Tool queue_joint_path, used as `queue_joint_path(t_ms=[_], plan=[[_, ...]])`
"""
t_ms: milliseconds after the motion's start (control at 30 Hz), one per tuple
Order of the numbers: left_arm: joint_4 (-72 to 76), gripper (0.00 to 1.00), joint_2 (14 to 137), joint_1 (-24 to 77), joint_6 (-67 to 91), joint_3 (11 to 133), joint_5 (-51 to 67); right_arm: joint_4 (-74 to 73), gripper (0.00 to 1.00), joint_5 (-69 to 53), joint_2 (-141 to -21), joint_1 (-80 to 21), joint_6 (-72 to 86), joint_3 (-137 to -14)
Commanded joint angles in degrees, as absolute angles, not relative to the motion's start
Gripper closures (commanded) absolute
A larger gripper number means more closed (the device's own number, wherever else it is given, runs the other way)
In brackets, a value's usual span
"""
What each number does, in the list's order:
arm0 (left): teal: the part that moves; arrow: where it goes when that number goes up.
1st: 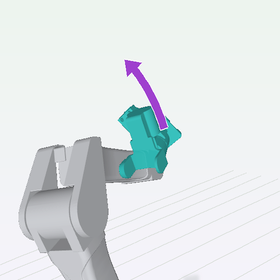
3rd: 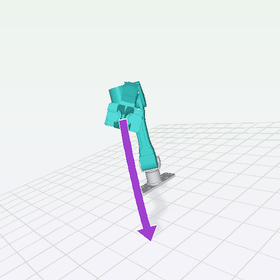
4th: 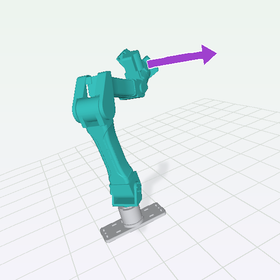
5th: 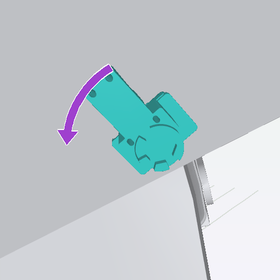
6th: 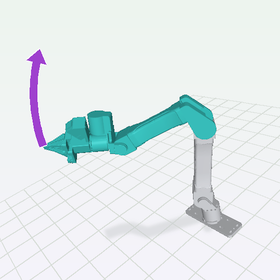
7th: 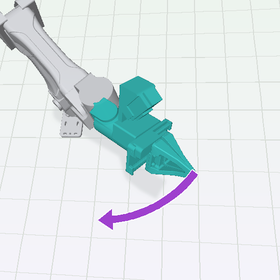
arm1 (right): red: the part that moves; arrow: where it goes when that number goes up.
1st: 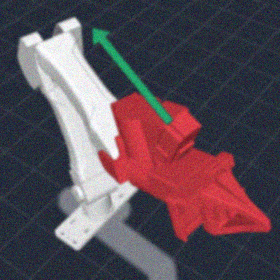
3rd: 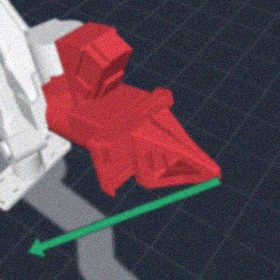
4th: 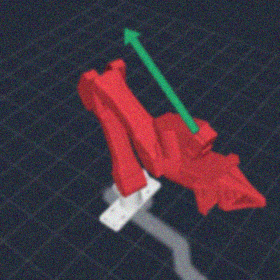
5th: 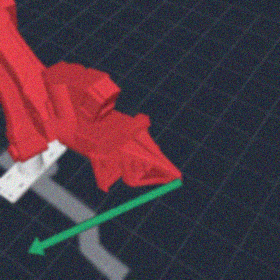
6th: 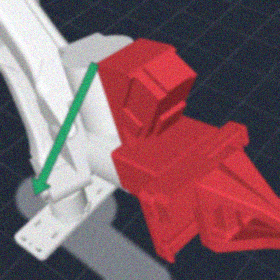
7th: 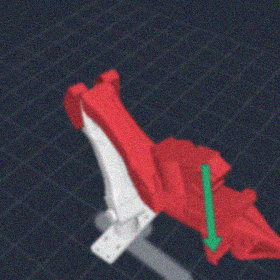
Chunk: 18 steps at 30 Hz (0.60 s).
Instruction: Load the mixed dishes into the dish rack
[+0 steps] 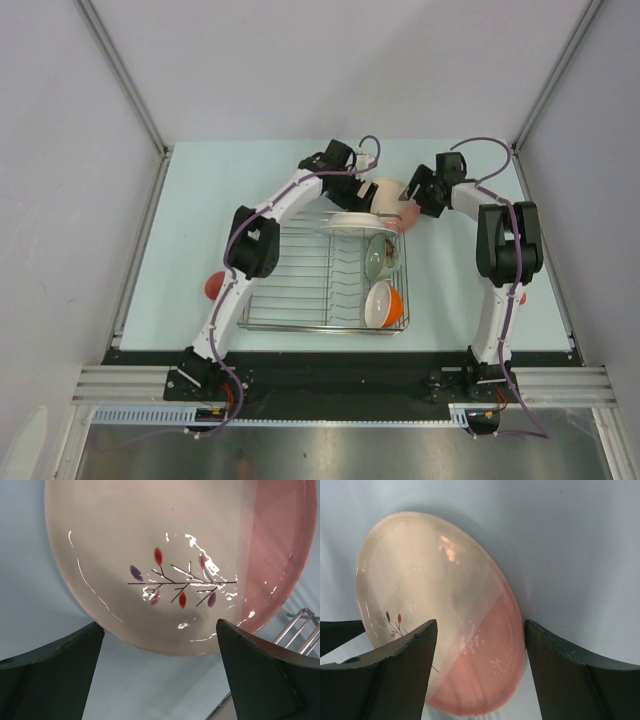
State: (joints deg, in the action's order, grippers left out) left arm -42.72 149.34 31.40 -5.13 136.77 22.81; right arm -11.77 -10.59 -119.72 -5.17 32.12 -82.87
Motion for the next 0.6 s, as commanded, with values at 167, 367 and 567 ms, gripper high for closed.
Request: queue_joint_path(t_ms=[167,367,567], plan=[[-41.6,0.00,152.4,33.1,-5.8,139.0,30.9,-11.9,0.34,-19.9,-122.7,-8.5,38.5,-82.8],[-41.7,0.01,154.1,33.1,-4.7,139.0,34.5,-7.2,0.53,-25.0,-123.6,-9.8,42.4,-82.5],[-42.6,0.00,155.2,33.4,-3.7,139.0,37.3,-2.9,0.90,-27.9,-124.7,-10.4,44.8,-80.9]])
